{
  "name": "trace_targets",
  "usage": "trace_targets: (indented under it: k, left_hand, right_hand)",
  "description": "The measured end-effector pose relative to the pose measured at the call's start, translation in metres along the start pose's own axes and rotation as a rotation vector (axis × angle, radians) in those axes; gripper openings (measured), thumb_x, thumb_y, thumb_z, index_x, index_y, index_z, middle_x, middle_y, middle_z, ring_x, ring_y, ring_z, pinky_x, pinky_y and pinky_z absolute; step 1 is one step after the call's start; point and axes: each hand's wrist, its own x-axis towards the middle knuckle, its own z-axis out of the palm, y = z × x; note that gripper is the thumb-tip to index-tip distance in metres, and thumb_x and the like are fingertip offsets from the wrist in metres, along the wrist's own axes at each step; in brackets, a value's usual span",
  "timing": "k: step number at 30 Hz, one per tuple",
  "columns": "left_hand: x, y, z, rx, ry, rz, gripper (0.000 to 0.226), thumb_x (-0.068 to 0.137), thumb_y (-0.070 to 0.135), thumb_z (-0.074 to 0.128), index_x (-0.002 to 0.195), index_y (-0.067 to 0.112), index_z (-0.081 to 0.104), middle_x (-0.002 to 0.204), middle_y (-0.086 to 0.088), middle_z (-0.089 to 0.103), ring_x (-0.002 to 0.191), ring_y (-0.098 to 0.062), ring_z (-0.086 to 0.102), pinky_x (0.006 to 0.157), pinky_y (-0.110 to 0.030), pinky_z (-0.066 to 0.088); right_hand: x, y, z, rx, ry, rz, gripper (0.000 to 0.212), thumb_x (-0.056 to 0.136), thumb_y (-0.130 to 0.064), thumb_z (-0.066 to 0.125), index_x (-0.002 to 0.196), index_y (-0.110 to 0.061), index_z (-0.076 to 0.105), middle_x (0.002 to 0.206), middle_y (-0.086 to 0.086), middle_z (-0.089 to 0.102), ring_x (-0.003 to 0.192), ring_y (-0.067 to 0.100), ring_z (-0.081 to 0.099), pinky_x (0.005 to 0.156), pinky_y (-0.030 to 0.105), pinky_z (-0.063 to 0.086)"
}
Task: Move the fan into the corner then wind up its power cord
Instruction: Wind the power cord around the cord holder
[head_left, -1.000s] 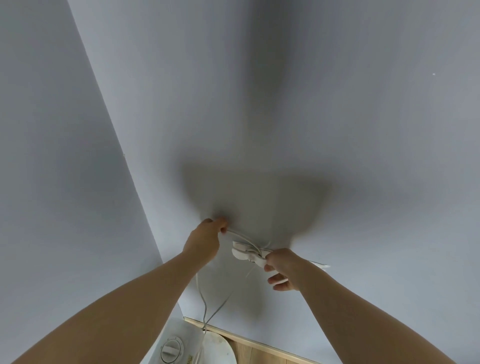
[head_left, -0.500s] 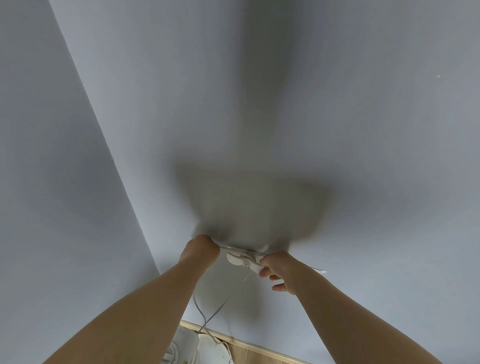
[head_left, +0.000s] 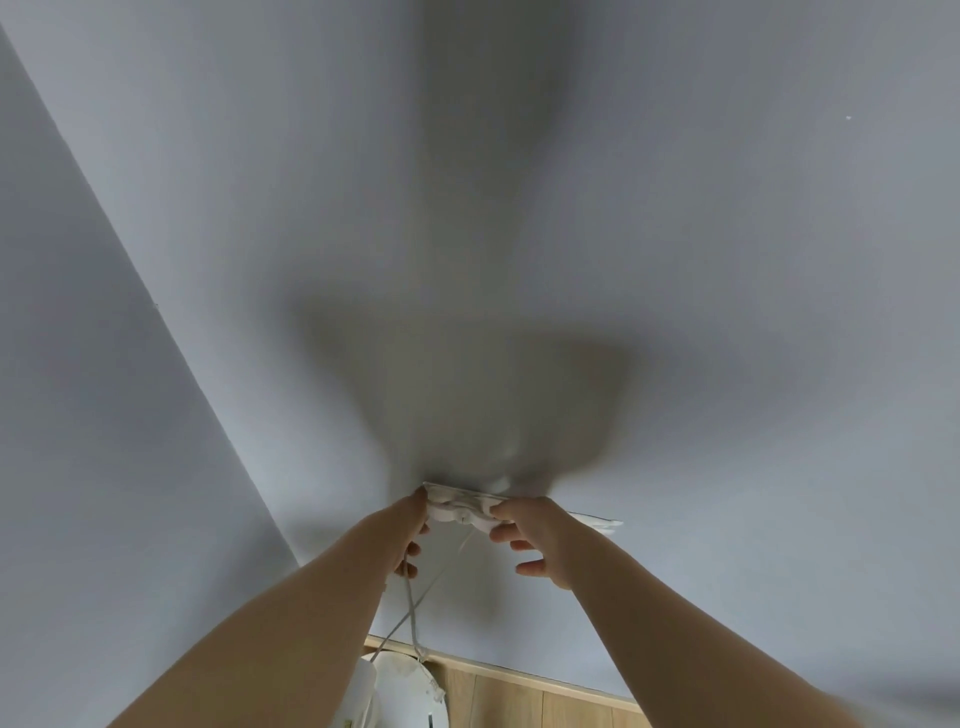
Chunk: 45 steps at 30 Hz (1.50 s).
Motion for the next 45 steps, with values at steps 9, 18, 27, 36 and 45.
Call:
trace_targets:
  k: [9, 18, 27, 36, 45]
  left_hand:
    - [0.014, -0.014, 0.008, -0.15, -0.133, -0.103, 0.078, 0.088, 0.072, 0.02, 0.103, 0.008, 0.062, 0.094, -0.011, 0.069, 0.073, -0.023, 0.067, 0.071, -0.027, 0.04]
    - [0.017, -0.018, 0.034, -0.561, -0.232, -0.145, 0.081, 0.088, 0.073, 0.015, 0.099, 0.005, 0.058, 0.089, -0.017, 0.07, 0.077, -0.029, 0.066, 0.065, -0.028, 0.047]
    - [0.018, -0.011, 0.031, -0.386, -0.186, -0.069, 0.075, 0.095, 0.062, 0.011, 0.09, 0.007, 0.062, 0.107, -0.012, 0.066, 0.106, -0.031, 0.058, 0.095, -0.039, 0.038]
    - [0.029, 0.0, 0.018, -0.324, -0.05, -0.017, 0.057, 0.101, 0.044, 0.025, 0.079, 0.007, 0.063, 0.07, -0.004, 0.07, 0.07, -0.016, 0.061, 0.069, -0.027, 0.04]
    - [0.023, 0.003, 0.014, -0.215, -0.002, 0.004, 0.049, 0.101, 0.041, 0.03, 0.078, 0.008, 0.057, 0.081, -0.003, 0.064, 0.086, -0.021, 0.056, 0.08, -0.031, 0.039]
  right_hand:
    - [0.013, 0.01, 0.002, 0.128, 0.075, -0.022, 0.019, 0.095, -0.011, 0.041, 0.108, -0.008, 0.055, 0.102, 0.008, 0.064, 0.091, 0.023, 0.06, 0.088, 0.035, 0.05]
    - [0.016, 0.031, 0.014, -0.376, -0.033, -0.034, 0.021, 0.096, -0.012, 0.038, 0.082, -0.013, 0.055, 0.086, 0.001, 0.057, 0.082, 0.015, 0.05, 0.077, 0.022, 0.037]
    - [0.018, 0.041, -0.007, -0.593, 0.007, -0.047, 0.043, 0.099, -0.031, 0.042, 0.061, -0.015, 0.056, 0.059, 0.0, 0.045, 0.05, 0.012, 0.042, 0.059, 0.02, 0.043]
    - [0.023, 0.052, -0.026, -0.886, 0.267, -0.006, 0.05, 0.091, -0.059, 0.036, 0.061, -0.02, 0.042, 0.071, -0.006, 0.052, 0.071, 0.015, 0.054, 0.073, 0.026, 0.042]
    - [0.022, 0.041, -0.024, -0.833, 0.524, -0.121, 0.032, 0.101, -0.02, 0.032, 0.12, -0.013, 0.057, 0.118, 0.003, 0.065, 0.11, 0.023, 0.062, 0.08, 0.027, 0.043]
